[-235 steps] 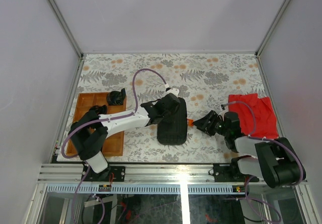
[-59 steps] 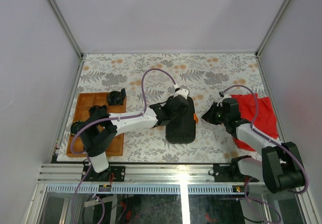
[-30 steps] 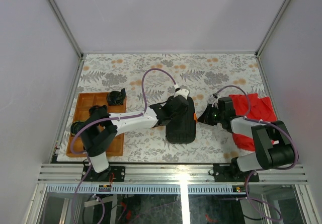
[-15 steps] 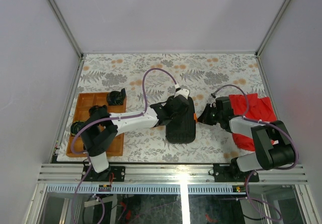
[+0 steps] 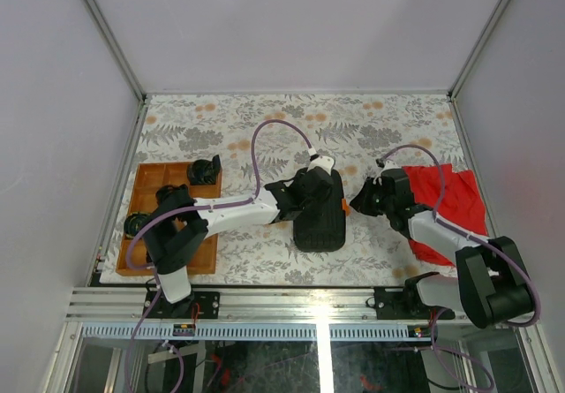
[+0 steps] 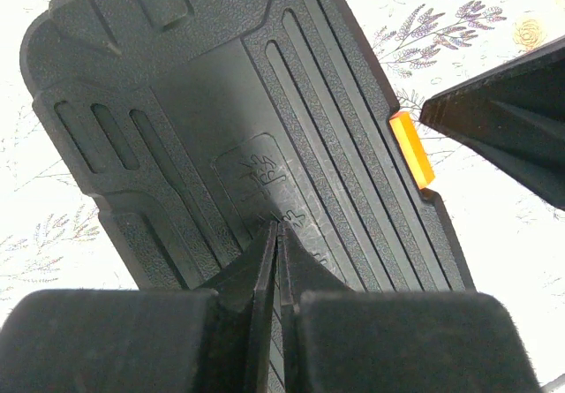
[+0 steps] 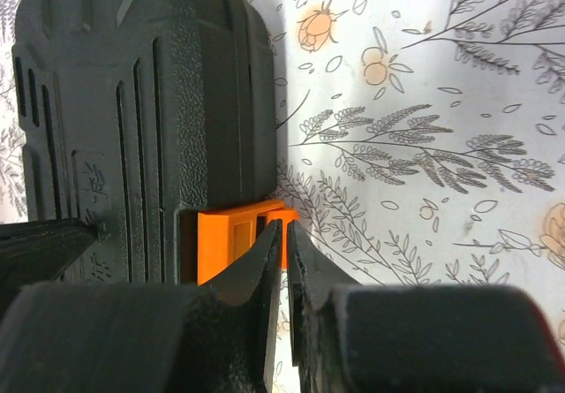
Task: Sort the tools into containers
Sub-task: Reset both arms
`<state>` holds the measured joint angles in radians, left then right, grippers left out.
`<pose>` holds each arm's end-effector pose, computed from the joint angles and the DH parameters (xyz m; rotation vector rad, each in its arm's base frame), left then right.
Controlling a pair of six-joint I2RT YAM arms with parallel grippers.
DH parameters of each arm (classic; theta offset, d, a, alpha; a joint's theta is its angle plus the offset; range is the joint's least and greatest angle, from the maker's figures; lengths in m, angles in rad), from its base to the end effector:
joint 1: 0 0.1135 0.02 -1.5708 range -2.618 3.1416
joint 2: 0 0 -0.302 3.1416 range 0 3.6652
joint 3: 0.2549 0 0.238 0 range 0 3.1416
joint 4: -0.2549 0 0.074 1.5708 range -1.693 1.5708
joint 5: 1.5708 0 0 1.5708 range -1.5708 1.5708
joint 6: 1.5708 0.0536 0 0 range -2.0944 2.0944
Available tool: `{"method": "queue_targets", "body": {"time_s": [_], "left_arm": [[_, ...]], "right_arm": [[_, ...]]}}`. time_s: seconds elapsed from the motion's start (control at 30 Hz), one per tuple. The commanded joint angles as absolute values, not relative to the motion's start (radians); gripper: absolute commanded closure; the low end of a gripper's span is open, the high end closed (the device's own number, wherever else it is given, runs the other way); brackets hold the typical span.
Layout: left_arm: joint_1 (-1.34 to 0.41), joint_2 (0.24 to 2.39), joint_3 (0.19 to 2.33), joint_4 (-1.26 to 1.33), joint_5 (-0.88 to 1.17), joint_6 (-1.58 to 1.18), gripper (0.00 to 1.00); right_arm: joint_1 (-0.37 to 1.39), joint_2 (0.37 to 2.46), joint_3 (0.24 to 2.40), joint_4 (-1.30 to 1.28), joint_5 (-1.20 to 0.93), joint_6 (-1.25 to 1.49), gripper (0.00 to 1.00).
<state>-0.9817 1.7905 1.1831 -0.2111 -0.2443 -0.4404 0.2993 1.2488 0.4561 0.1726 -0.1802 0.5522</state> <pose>0.2304 -0.3215 0.2341 0.5276 2.3349 -0.3939 0.2188 0.0776 0.2044 0.1807 2.2542 0.6661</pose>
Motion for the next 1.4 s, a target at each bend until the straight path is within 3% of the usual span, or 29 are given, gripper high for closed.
{"method": "queue_targets", "body": {"time_s": [0.0, 0.87, 1.1, 1.37], "left_arm": [[-1.009, 1.873, 1.143, -0.32, -0.158, -0.445, 1.0], [-1.011, 1.882, 1.148, -0.321, -0.155, -0.444, 1.0], [-1.008, 1.789, 1.131, -0.318, -0.211, -0.458, 1.0], [-1.001, 1.584, 1.127, -0.332, -0.349, -0.491, 0.66]], "right_arm": [[0.304, 1.283, 0.46, 0.236, -0.242, 0.56, 0.88], [0.34, 1.421, 0.473, 0.318, -0.365, 0.59, 0.88], [0.34, 1.241, 0.543, 0.035, -0.03, 0.528, 0.81], [0.341, 0.931, 0.585, -0.105, 0.092, 0.431, 0.59]]}}
